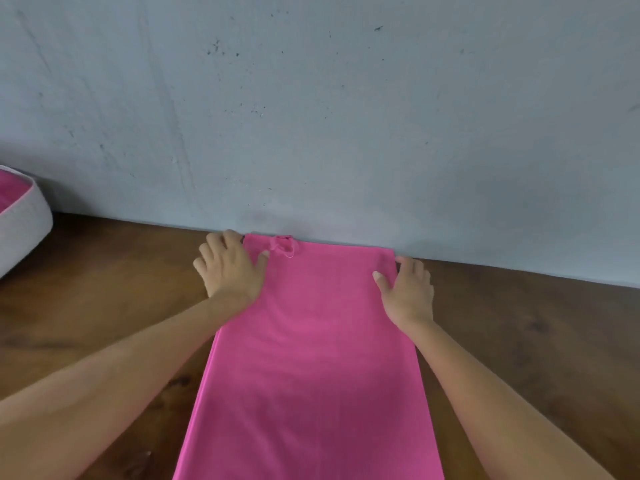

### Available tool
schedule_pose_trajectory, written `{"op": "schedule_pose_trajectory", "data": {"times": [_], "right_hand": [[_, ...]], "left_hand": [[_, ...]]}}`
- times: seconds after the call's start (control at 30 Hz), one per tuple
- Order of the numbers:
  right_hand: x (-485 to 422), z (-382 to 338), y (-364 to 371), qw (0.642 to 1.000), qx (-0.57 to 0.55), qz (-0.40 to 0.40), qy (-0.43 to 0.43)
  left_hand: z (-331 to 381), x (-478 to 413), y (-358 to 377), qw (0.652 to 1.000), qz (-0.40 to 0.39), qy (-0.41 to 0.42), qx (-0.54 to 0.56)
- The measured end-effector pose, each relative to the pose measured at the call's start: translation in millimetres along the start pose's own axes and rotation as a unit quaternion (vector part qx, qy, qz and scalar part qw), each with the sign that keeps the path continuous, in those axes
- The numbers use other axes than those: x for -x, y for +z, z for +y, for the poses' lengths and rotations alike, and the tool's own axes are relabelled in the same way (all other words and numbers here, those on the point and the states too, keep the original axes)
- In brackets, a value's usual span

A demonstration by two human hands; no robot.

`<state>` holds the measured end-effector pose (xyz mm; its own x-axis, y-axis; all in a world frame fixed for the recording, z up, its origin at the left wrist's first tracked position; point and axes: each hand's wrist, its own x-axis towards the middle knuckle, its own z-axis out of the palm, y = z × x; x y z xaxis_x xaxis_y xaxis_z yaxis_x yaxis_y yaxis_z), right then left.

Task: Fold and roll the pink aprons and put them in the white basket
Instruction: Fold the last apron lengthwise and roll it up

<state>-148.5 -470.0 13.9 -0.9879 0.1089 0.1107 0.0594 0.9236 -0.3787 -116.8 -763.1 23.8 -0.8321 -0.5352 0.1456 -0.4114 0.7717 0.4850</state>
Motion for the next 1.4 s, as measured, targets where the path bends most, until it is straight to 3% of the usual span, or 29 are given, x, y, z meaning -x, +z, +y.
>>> {"op": "schedule_pose_trajectory", "data": {"times": [0.17,0.37,0.5,0.87,1.23,1.4], "right_hand": [[56,7,-2,0.99,0.067,-0.078,-0.1],[111,20,-10,0.983,0.09,-0.117,-0.111],[150,27,-24,0.982,0.083,-0.127,-0.108],[295,53,-58,0.979,0.139,-0.143,-0.046],[430,76,-72,0.982,0.147,-0.113,0.03],[448,76,-69,0.986,0.131,-0.085,0.052]], "left_hand": [[0,76,4,0.97,-0.09,0.227,-0.008],[9,131,14,0.881,-0.212,0.42,-0.049],[9,136,19,0.869,-0.224,0.43,-0.098],[9,135,21,0.87,-0.222,0.429,-0.098],[9,136,24,0.864,-0.223,0.439,-0.106],[31,141,24,0.871,-0.246,0.418,-0.081]]}}
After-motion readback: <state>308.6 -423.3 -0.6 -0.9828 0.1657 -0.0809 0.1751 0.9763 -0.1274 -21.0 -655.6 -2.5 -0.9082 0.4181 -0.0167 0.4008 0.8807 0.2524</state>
